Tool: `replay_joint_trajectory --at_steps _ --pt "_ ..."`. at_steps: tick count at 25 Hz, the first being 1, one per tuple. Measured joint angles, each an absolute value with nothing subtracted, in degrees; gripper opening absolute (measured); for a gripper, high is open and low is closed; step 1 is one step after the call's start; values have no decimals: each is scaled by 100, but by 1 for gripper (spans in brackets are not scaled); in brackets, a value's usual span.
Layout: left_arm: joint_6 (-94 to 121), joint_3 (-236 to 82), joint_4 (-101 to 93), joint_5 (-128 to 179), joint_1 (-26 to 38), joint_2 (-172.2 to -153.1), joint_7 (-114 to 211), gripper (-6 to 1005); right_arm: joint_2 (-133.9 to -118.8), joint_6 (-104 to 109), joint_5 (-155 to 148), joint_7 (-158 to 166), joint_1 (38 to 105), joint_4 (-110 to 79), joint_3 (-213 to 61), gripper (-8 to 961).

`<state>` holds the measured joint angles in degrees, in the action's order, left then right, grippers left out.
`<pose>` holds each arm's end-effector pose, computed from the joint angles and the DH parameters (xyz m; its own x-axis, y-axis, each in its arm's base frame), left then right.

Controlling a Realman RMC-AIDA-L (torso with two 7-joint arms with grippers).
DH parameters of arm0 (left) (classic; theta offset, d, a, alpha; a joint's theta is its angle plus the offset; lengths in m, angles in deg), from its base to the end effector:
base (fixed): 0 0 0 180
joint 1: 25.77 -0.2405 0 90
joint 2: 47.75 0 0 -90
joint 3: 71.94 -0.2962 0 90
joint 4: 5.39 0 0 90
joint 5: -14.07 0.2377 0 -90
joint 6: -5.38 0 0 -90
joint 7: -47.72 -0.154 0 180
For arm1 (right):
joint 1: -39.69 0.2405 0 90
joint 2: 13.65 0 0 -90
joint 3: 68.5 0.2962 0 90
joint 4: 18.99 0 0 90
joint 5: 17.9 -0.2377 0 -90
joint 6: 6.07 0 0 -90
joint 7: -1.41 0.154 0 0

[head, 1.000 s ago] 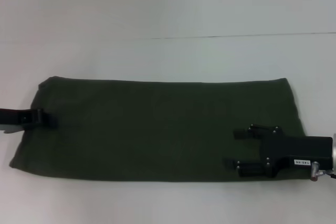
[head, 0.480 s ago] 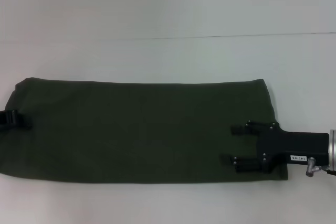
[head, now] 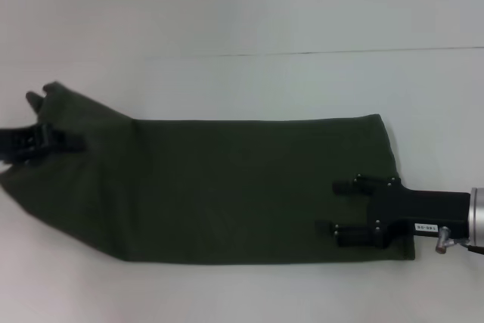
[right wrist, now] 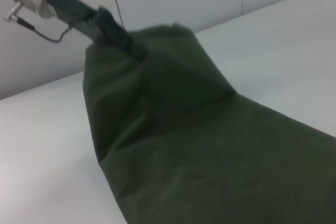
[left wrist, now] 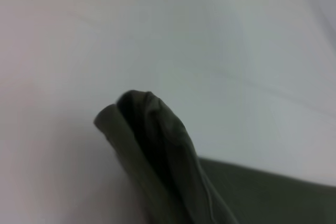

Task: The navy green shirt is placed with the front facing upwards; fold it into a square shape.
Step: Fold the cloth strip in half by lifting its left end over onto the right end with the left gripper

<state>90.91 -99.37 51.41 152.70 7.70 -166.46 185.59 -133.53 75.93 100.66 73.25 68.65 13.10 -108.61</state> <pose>-0.3337 0.4091 0.0588 0.2254 0.8348 0.5023 0.9742 -0.1878 -0.1251 0.3351 0.3584 -0.0602 0.8357 -0.3549 -0.4191 -0.4644 -0.8640 -0.1945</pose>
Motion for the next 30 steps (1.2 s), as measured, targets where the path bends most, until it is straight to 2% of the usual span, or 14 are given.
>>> replay_joint_trajectory --at_steps 5,13,15,25,30 --pt "9485 -10036 5140 14433 821 -16719 18543 98 -13353 7465 10066 7292 6904 1197 -10861 891" --pt "9459 -10587 5142 13689 1148 -17144 18514 97 -13326 7375 10058 7284 6742 1196 -10738 890" --pt "9340 -10776 5083 13622 1215 -17198 18517 94 -13313 7372 10058 7279 6666 1214 -10699 890" --pt "7566 -12897 4370 12752 1313 -17221 18607 100 -13155 7851 10056 7256 6205 1326 -10102 886" --pt "6839 -13767 4131 12233 1347 -17226 18605 106 -13142 7983 10057 7144 6004 1420 -9813 876"
